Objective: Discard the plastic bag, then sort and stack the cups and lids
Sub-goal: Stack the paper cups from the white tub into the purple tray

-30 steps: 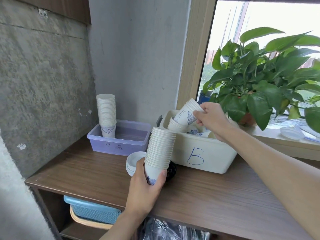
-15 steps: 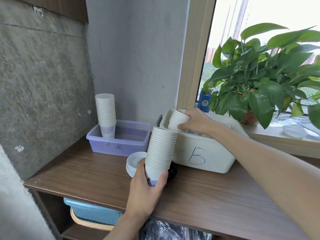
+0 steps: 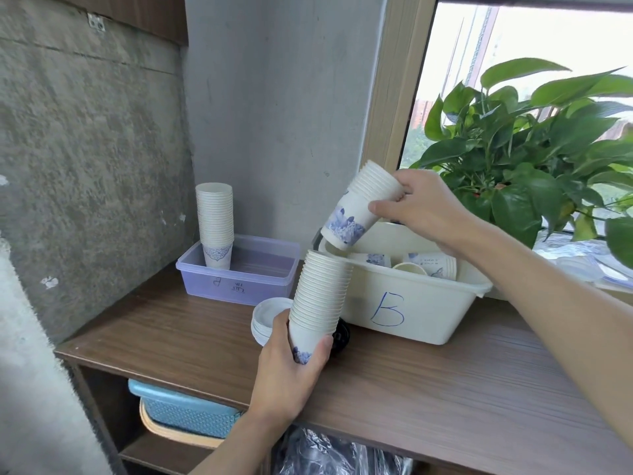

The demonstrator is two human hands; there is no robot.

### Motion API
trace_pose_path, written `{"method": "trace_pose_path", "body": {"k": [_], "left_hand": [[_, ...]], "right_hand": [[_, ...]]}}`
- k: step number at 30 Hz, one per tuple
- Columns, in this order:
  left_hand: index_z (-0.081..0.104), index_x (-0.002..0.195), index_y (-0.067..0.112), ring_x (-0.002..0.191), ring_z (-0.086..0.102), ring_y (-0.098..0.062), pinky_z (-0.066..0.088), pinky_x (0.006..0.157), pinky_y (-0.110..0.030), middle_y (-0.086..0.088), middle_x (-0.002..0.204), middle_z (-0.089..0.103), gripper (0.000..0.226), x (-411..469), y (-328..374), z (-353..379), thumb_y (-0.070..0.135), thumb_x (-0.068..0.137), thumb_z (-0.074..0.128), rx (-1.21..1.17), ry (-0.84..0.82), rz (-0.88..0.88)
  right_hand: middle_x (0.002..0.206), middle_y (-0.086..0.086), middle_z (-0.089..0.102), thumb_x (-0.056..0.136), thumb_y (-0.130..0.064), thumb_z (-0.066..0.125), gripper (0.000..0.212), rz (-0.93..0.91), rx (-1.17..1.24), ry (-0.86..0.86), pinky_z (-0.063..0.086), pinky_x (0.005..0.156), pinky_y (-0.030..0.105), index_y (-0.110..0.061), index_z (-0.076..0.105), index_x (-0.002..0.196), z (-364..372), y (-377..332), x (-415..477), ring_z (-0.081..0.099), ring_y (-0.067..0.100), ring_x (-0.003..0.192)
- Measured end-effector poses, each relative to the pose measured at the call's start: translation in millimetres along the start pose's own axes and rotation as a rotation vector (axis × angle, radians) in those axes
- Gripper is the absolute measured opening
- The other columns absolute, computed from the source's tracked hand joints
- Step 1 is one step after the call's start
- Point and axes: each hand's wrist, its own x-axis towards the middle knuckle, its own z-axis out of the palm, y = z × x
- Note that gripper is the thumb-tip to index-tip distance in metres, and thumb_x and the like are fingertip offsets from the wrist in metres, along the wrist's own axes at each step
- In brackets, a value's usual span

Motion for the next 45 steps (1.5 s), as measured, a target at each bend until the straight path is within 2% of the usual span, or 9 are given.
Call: {"method": "trace_pose_path", "body": {"k": [6,9,12,18,23,27,33,38,45], "left_hand": [[0.047,0.118,0.035,0.091,0.063,-0.001,0.048,0.072,-0.015,0.018,0.097,0.067,0.045,-3.1,1.6,-1.4,0.041,0.081,0.072,-0.018,-0.012,0.028],[0.047,0.118,0.033,0.090,0.063,-0.002,0.047,0.071,-0.014,0.017,0.097,0.067,0.045,-3.7,1.7,-1.9,0.038,0.081,0.072,-0.030,0.004,0.042],[0.047,0.115,0.035,0.088,0.063,-0.002,0.045,0.067,-0.011,0.017,0.095,0.067,0.042,-3.1,1.0,-1.9,0.033,0.082,0.073,-0.061,0.024,0.052],[0.044,0.113,0.049,0.088,0.064,-0.005,0.048,0.068,-0.015,0.020,0.098,0.065,0.048,-2.0,12.2,-11.7,0.046,0.075,0.073,-0.142,0.090,0.109],[0.041,0.123,0.045,0.097,0.064,-0.004,0.053,0.079,-0.027,0.021,0.107,0.064,0.057,35.5,37.6,-56.6,0.053,0.074,0.068,-0.090,0.087,0.155],[0.044,0.120,0.037,0.081,0.066,-0.011,0.056,0.075,-0.047,0.009,0.094,0.068,0.049,88.0,48.5,-103.1,0.044,0.079,0.072,0.049,0.026,0.160],[0.050,0.122,0.022,0.084,0.063,0.003,0.049,0.062,-0.010,0.015,0.097,0.065,0.059,145.3,31.0,-149.2,0.027,0.074,0.083,0.187,0.069,0.085],[0.049,0.119,0.021,0.090,0.063,-0.008,0.055,0.075,-0.033,0.010,0.101,0.065,0.063,175.2,3.6,-161.6,0.035,0.070,0.085,0.283,0.073,0.031],[0.048,0.117,0.021,0.088,0.063,0.001,0.055,0.073,-0.025,0.012,0.098,0.065,0.058,197.4,-12.2,-166.0,0.034,0.073,0.083,0.280,0.058,0.021]], "right_hand": [[0.088,0.012,0.070,0.078,-0.016,0.076,0.015,0.030,-0.021,-0.307,0.047,0.066,0.032,-0.009,0.067,0.088,8.8,-12.6,-19.2,0.060,0.011,0.066],[0.088,-0.006,0.069,0.083,-0.024,0.073,0.020,0.013,-0.049,-0.399,0.047,0.065,0.022,-0.013,0.066,0.098,19.6,-14.9,-27.7,0.058,0.003,0.061],[0.087,-0.016,0.066,0.088,-0.035,0.065,0.024,-0.077,-0.130,-0.355,0.045,0.061,0.016,-0.017,0.065,0.105,29.3,-19.8,-35.7,0.053,-0.004,0.063],[0.130,-0.011,0.041,0.081,-0.033,0.074,0.065,-0.161,0.000,-0.296,0.049,0.094,0.033,-0.044,0.034,0.130,61.4,-14.4,-53.2,0.050,0.004,0.114],[0.108,-0.015,0.056,0.081,-0.019,0.075,0.065,-0.254,0.199,-0.181,0.055,0.081,0.029,-0.042,0.031,0.123,80.7,-53.3,-31.4,0.063,0.010,0.095],[0.123,-0.009,0.050,0.076,-0.025,0.074,0.066,-0.339,0.178,-0.047,0.050,0.091,0.047,-0.038,0.031,0.124,115.2,-76.2,5.8,0.056,0.020,0.108],[0.127,0.001,0.048,0.078,-0.017,0.073,0.061,-0.336,0.159,-0.040,0.049,0.092,0.046,-0.029,0.036,0.125,172.9,-78.6,57.0,0.053,0.022,0.110],[0.125,0.001,0.046,0.079,-0.017,0.072,0.060,-0.315,0.101,-0.027,0.048,0.089,0.041,-0.027,0.037,0.126,208.8,-71.2,82.0,0.053,0.018,0.102],[0.124,0.004,0.047,0.079,-0.015,0.073,0.066,-0.278,0.161,-0.017,0.040,0.090,0.027,-0.026,0.035,0.132,228.5,-65.9,112.4,0.047,0.013,0.105]]}}
